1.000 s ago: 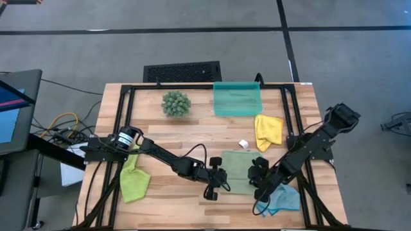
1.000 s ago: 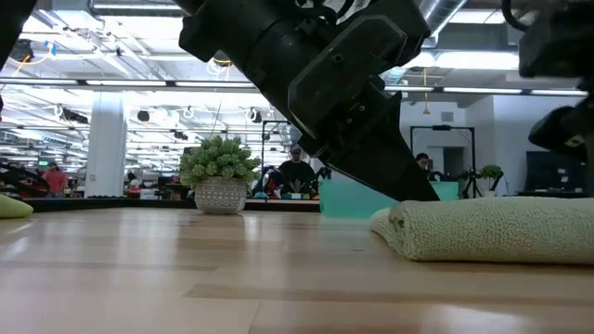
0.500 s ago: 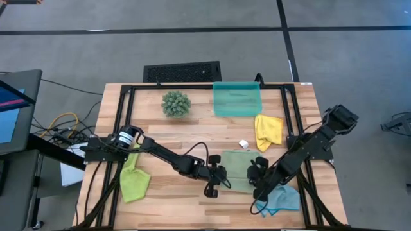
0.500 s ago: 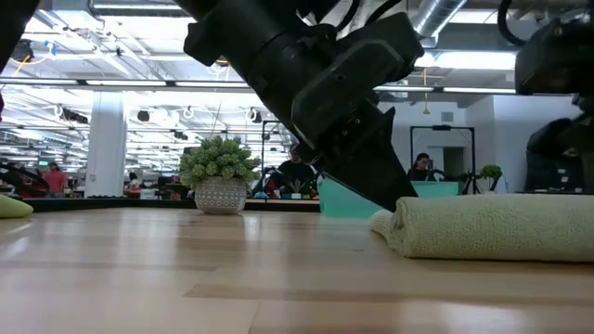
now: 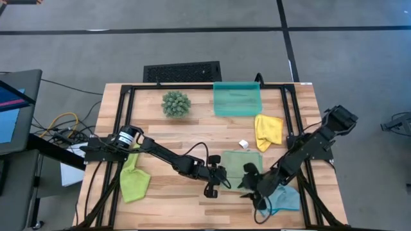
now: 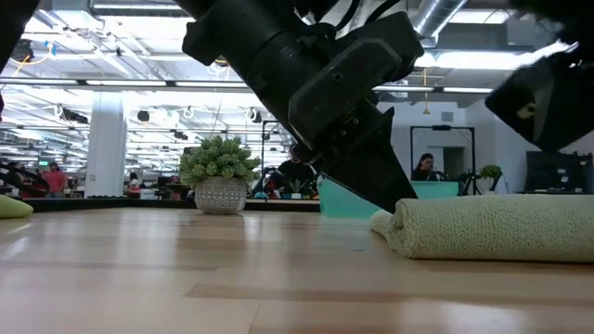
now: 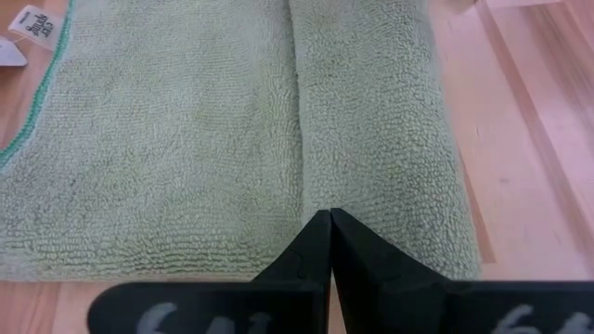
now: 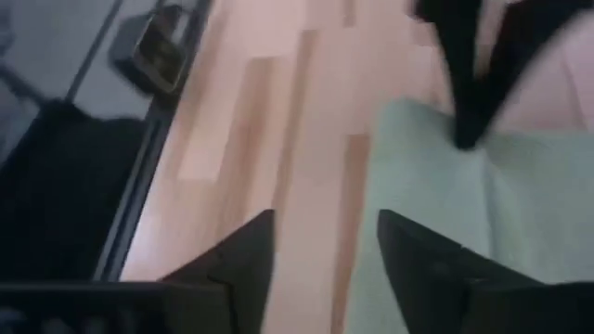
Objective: Roll microfiber towels into tight, uniform cylinder then place into a basket
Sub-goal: Roll the dark green microfiber cloth
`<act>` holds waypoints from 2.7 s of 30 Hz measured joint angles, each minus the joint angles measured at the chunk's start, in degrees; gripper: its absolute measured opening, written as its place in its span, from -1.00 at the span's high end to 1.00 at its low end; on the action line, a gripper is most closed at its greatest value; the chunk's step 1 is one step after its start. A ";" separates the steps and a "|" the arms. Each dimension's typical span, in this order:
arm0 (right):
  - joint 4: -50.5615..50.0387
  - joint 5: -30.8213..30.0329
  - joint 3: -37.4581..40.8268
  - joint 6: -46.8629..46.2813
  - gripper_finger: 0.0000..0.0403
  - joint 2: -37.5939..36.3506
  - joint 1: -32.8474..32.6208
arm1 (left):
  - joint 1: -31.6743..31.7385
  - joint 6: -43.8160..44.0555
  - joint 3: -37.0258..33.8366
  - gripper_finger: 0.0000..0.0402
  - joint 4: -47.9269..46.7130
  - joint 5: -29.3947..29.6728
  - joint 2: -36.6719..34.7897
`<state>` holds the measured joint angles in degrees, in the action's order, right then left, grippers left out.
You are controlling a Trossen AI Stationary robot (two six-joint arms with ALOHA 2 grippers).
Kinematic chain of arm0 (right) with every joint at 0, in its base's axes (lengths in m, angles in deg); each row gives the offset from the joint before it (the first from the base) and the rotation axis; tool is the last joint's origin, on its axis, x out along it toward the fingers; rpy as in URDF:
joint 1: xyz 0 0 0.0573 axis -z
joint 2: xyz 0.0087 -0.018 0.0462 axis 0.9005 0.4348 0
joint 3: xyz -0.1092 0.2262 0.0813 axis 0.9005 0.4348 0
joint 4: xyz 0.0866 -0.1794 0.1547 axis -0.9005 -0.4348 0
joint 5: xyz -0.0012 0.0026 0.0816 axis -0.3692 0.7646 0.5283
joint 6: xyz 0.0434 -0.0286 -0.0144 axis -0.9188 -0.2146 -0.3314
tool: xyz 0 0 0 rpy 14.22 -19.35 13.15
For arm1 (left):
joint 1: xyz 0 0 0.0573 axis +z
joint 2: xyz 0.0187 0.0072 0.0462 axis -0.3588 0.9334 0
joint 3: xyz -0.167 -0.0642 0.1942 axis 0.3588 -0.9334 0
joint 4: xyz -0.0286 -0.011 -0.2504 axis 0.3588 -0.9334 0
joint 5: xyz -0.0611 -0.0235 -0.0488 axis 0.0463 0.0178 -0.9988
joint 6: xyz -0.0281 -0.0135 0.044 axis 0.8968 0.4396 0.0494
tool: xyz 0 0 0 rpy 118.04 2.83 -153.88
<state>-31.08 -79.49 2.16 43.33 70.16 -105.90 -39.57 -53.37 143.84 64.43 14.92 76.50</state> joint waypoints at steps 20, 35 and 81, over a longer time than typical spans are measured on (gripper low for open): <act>-29.90 -15.30 -19.10 2.85 0.49 18.93 -5.81 | -0.23 -0.42 0.31 0.99 -0.11 0.63 -0.01; -27.97 -9.86 -19.78 1.83 0.79 14.70 -5.66 | -1.37 -9.30 3.13 0.99 4.37 -3.41 2.21; -19.24 8.19 -12.37 -1.32 0.87 6.25 -2.45 | -2.30 -8.92 1.99 0.99 -5.91 3.83 2.16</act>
<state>-50.32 -71.30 -10.21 42.01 76.42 -108.34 -41.87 -62.29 145.83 58.51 18.76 78.67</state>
